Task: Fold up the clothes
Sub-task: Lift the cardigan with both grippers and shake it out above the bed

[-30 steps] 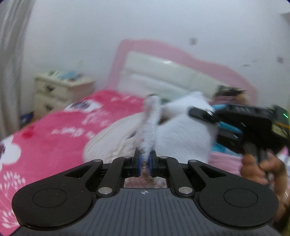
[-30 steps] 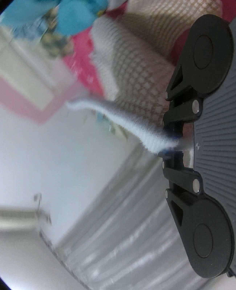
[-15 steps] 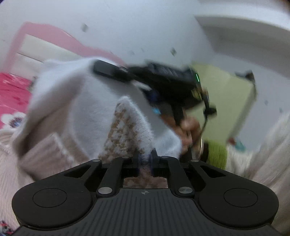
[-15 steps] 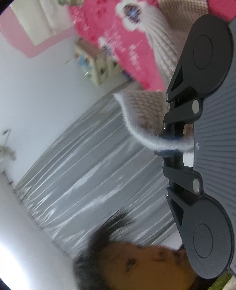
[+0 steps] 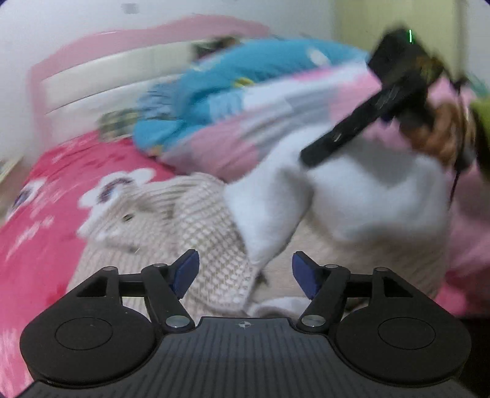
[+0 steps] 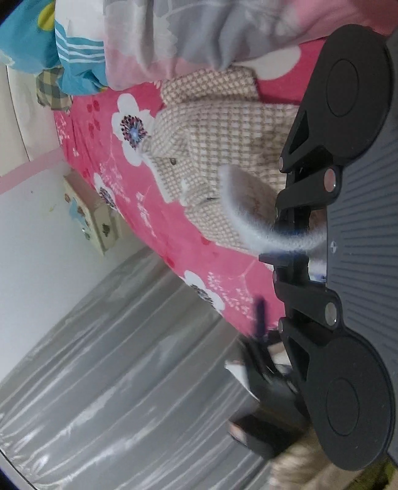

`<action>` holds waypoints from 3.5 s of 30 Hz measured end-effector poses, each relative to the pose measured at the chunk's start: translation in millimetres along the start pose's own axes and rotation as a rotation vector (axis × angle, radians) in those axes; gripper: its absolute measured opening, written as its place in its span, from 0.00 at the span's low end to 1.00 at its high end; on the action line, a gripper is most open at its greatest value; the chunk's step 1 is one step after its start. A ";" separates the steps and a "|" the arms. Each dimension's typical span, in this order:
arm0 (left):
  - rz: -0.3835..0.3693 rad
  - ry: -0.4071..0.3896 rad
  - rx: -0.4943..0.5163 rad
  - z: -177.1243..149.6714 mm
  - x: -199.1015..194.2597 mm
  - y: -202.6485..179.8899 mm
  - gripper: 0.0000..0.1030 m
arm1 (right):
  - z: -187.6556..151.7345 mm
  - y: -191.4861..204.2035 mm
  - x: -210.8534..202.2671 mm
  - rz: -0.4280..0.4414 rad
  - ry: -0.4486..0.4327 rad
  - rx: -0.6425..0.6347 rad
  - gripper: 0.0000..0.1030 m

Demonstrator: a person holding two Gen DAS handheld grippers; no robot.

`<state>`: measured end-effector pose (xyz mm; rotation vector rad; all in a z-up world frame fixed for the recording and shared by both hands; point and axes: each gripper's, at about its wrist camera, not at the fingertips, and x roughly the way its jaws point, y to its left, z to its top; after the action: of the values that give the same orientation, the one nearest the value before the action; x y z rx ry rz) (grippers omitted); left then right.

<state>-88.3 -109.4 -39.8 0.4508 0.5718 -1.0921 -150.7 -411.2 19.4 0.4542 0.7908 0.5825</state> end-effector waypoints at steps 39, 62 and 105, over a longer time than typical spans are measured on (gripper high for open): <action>0.058 -0.170 -0.246 64.2 67.6 58.7 0.16 | -128.7 62.9 -71.6 -0.429 -0.168 0.211 0.92; 0.551 -0.694 -0.304 162.2 -228.8 84.5 0.14 | 67.2 186.1 -88.2 -0.635 -0.645 -0.456 0.18; 0.669 0.297 -0.764 -20.7 92.8 374.3 0.33 | 207.2 -150.4 348.0 -0.732 0.057 -0.069 0.40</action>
<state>282.0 -12.8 -91.3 0.1021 0.9568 -0.1226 250.7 -336.0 -121.5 0.0630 0.9184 -0.0611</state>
